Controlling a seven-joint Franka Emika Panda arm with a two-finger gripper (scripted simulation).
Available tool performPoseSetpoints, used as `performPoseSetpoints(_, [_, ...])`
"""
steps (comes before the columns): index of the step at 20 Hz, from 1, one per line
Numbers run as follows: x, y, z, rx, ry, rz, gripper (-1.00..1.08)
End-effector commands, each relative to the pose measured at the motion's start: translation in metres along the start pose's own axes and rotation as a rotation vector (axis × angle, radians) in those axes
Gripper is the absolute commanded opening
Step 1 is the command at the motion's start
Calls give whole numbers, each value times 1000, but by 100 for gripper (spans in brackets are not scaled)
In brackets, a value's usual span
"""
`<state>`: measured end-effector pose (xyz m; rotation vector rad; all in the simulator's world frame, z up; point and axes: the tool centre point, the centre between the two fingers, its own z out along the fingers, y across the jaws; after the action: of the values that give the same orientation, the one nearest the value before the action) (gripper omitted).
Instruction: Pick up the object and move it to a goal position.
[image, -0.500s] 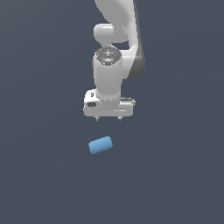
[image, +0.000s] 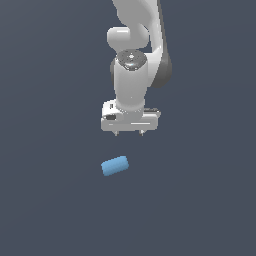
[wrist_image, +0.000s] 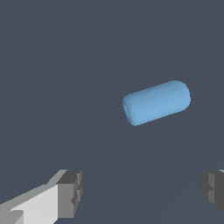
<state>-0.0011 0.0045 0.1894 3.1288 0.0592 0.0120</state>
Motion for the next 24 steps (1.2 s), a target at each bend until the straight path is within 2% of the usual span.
performPoseSetpoints(1, [-1,-5,-2,1,-1,-12,100])
performPoseSetpoints(12, [3,0,3,5,-2,62,100])
performPoseSetpoints(18, [11,6,13,11,-5,183,100])
performPoseSetpoints(24, [21,15,26,17,-10,358,100])
